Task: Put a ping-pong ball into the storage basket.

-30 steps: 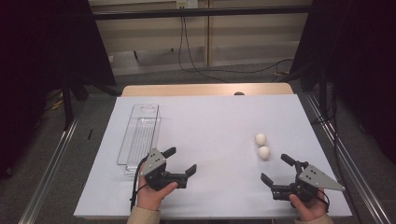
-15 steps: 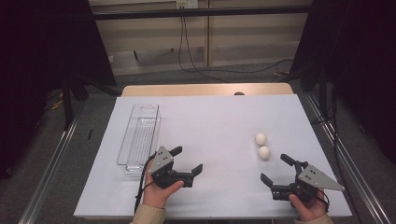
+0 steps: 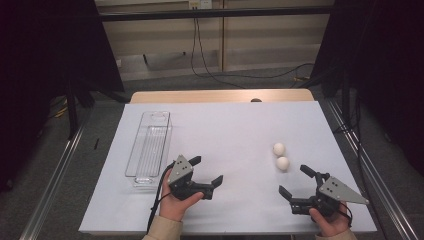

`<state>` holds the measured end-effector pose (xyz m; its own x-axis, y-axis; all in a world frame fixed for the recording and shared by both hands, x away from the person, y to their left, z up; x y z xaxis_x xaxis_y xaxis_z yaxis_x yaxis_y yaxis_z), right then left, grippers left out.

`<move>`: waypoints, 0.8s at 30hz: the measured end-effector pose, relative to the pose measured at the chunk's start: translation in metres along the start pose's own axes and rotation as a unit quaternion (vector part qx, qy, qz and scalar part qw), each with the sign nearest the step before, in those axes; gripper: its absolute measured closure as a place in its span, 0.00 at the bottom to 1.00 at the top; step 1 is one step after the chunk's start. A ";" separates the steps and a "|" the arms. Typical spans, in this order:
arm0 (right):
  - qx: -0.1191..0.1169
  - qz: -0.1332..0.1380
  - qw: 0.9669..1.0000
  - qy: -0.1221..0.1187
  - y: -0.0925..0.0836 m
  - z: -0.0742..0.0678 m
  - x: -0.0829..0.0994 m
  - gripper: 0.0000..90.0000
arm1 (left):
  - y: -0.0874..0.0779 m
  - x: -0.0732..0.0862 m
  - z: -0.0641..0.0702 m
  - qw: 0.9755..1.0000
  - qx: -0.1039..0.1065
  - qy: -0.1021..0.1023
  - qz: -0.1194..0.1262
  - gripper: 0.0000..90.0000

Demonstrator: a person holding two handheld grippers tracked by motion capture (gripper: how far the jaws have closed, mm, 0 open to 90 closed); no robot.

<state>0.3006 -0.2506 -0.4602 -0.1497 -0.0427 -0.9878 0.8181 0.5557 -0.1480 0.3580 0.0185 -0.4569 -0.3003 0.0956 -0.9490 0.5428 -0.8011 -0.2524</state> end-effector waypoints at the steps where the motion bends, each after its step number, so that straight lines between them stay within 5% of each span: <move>1: 0.000 0.000 1.000 0.000 0.000 0.000 0.000 0.01 | 0.001 0.000 0.001 1.000 0.002 0.004 -0.001 0.03; 24: -0.003 -0.001 1.000 -0.001 0.000 -0.001 0.000 0.01 | 0.023 0.002 0.012 1.000 0.013 0.014 -0.019 0.03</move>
<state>0.3004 -0.2499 -0.4605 -0.1506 -0.0450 -0.9876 0.8149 0.5599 -0.1498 0.3605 -0.0065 -0.4628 -0.2981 0.1416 -0.9440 0.5106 -0.8119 -0.2830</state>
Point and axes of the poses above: each handheld gripper's, and its own axes: y roughly forward along the jaws, x roughly out of its underside, z roughly to its right, the point moved 8 cm from there along y, roughly forward along the jaws, and after that the axes turned 3 degrees about z, right-handed, at the moved point
